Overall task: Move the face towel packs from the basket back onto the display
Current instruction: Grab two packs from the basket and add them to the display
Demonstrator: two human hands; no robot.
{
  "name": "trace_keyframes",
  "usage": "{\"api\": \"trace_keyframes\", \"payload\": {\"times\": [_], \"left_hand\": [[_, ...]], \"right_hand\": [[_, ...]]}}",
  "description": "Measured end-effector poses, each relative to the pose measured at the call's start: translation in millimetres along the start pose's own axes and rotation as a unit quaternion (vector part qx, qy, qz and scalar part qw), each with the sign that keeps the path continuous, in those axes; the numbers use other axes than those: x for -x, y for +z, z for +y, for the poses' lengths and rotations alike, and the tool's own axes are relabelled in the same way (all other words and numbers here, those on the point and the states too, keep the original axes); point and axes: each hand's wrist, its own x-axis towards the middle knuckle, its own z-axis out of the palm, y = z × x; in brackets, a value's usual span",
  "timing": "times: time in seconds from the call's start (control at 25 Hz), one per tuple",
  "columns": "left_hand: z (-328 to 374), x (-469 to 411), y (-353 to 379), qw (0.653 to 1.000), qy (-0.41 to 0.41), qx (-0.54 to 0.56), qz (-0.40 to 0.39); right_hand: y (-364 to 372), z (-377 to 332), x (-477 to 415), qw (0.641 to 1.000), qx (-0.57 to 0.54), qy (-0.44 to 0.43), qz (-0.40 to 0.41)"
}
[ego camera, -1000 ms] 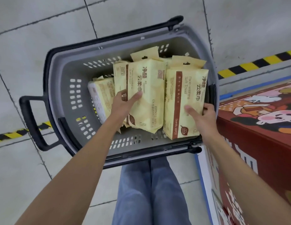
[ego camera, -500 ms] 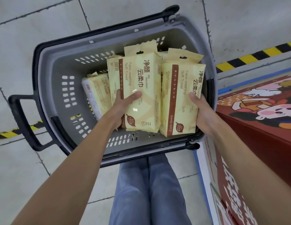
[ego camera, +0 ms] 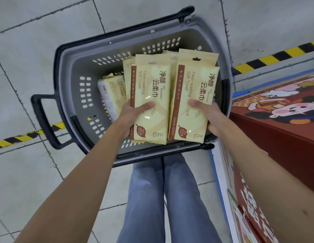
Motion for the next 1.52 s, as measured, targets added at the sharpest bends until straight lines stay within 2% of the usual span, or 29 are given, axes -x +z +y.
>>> {"api": "trace_keyframes", "payload": {"times": [0.16, 0.4, 0.6, 0.76, 1.12, 1.28, 1.36, 1.52], "left_hand": [[16.4, 68.9, -10.7, 0.999, 0.008, 0.018, 0.036], [50.1, 213.5, -34.7, 0.989, 0.064, 0.102, 0.082], [59.0, 312.7, -47.5, 0.976, 0.131, 0.161, 0.072], [54.5, 360.0, -60.6, 0.968, 0.173, 0.177, 0.050], [29.8, 391.8, -110.8, 0.972, 0.183, 0.147, -0.011], [23.5, 402.9, -137.4, 0.983, 0.158, 0.061, -0.069], [21.8, 407.1, -145.1, 0.984, 0.142, 0.010, -0.104], [13.8, 414.2, -130.4, 0.972, 0.101, -0.107, -0.181]], "right_hand": [[10.6, -24.9, 66.5, 1.000, 0.010, -0.014, 0.009], [27.3, -70.7, 207.3, 0.998, -0.003, -0.061, -0.002], [29.0, -79.5, 302.0, 0.990, -0.024, -0.140, -0.022], [28.3, -68.1, 348.3, 0.983, -0.044, -0.174, -0.021], [63.6, 13.6, 409.9, 0.969, -0.148, -0.195, 0.036], [97.1, 76.4, 435.7, 0.953, -0.227, -0.182, 0.091], [111.1, 111.8, 453.1, 0.936, -0.284, -0.171, 0.116], [126.3, 189.0, 490.5, 0.876, -0.412, -0.160, 0.192]]}}
